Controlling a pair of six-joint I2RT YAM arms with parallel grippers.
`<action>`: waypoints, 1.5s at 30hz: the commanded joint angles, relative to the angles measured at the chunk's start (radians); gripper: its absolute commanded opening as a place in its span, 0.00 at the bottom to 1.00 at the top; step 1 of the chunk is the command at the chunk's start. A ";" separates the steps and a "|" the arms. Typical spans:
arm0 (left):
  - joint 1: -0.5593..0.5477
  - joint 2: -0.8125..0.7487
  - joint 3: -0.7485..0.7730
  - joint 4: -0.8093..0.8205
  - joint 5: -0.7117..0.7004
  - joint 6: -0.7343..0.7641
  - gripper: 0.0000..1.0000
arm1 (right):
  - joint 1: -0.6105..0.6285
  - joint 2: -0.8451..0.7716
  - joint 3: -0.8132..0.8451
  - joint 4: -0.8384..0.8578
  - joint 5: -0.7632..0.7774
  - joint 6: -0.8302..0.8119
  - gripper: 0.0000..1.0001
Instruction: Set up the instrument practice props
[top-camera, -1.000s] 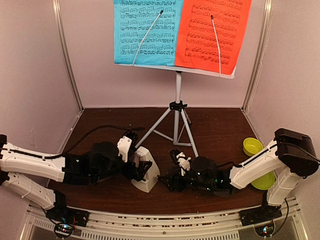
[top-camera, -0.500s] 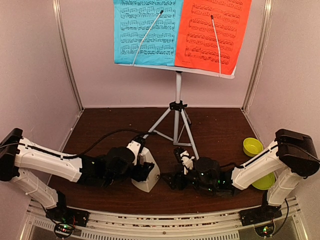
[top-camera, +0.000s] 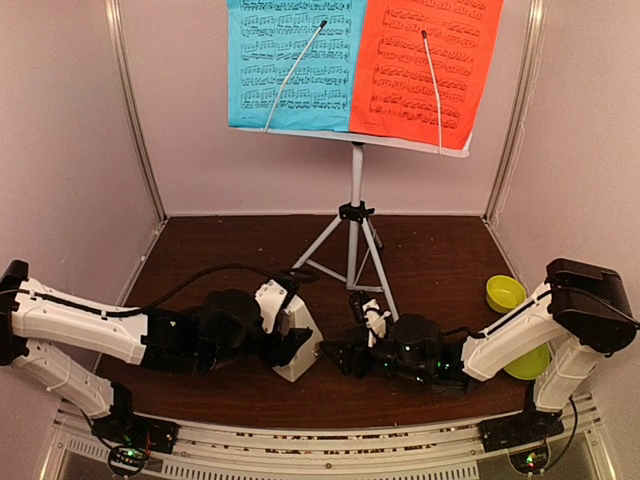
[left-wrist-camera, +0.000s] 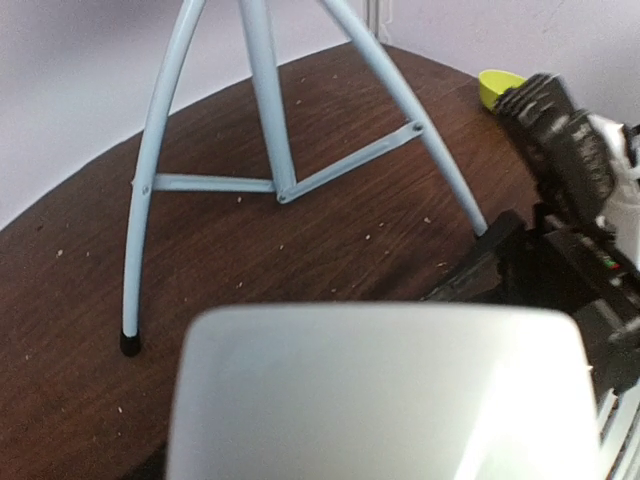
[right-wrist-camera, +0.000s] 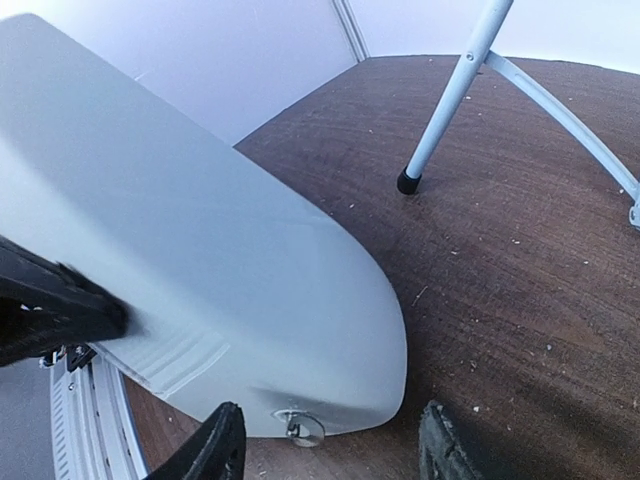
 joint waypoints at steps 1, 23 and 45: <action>-0.034 -0.106 0.040 0.201 0.034 0.206 0.32 | -0.006 -0.031 -0.035 0.079 -0.059 -0.024 0.60; -0.135 -0.230 0.060 0.227 -0.046 0.442 0.24 | 0.020 -0.136 -0.012 0.050 -0.126 -0.039 0.58; -0.135 -0.305 0.008 0.287 -0.090 0.455 0.19 | 0.063 -0.122 0.028 0.044 -0.057 0.000 0.54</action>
